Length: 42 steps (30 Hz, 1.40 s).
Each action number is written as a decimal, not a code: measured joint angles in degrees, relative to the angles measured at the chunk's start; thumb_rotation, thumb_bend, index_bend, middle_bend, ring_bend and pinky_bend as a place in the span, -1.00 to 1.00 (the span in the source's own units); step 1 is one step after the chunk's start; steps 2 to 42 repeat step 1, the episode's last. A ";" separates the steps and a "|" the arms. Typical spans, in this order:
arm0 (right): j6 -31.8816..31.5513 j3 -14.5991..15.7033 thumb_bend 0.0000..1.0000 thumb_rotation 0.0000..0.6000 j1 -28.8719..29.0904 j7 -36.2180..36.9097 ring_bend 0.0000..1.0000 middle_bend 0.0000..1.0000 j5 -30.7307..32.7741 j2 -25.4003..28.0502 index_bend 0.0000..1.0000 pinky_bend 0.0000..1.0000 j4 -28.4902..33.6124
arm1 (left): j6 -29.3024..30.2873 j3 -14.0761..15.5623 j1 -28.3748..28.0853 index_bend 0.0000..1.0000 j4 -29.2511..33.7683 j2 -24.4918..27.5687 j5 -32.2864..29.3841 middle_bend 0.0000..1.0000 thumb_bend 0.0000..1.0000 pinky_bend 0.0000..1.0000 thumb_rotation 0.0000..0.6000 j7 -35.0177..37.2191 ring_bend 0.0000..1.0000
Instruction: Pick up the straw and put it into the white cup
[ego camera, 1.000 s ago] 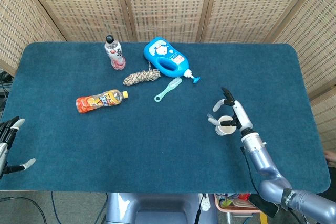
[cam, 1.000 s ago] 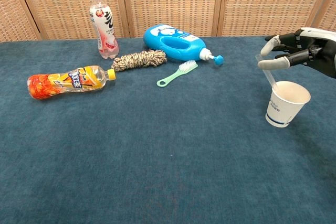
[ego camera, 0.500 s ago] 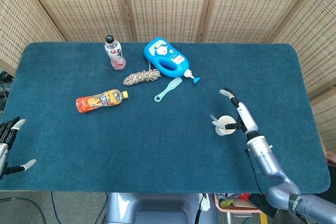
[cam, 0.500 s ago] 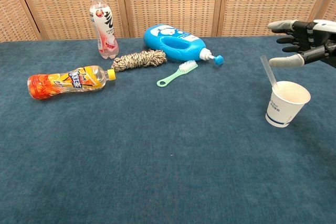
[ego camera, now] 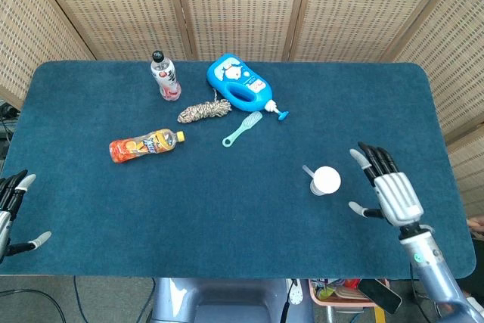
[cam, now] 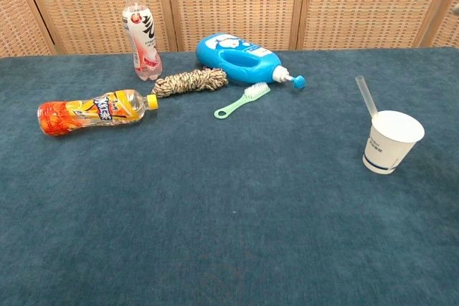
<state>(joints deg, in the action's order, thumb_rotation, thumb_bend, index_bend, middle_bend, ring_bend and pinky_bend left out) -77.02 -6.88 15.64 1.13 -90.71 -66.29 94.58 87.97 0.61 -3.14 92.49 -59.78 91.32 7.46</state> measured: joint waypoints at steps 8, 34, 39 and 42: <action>-2.04 0.73 -1.00 1.00 -1.48 -2.12 -1.00 -1.00 -0.49 0.84 -1.00 -1.00 1.25 | 0.17 0.04 0.07 -1.00 -0.06 -0.15 0.18 -1.00 -0.80 -1.00 1.00 -0.19 -1.00; -2.04 0.73 -1.00 1.00 -1.48 -2.12 -1.00 -1.00 -0.49 0.84 -1.00 -1.00 1.25 | 0.17 0.04 0.07 -1.00 -0.06 -0.15 0.18 -1.00 -0.80 -1.00 1.00 -0.19 -1.00; -2.04 0.73 -1.00 1.00 -1.48 -2.12 -1.00 -1.00 -0.49 0.84 -1.00 -1.00 1.25 | 0.17 0.04 0.07 -1.00 -0.06 -0.15 0.18 -1.00 -0.80 -1.00 1.00 -0.19 -1.00; -2.04 0.73 -1.00 1.00 -1.48 -2.12 -1.00 -1.00 -0.49 0.84 -1.00 -1.00 1.25 | 0.17 0.04 0.07 -1.00 -0.06 -0.15 0.18 -1.00 -0.80 -1.00 1.00 -0.19 -1.00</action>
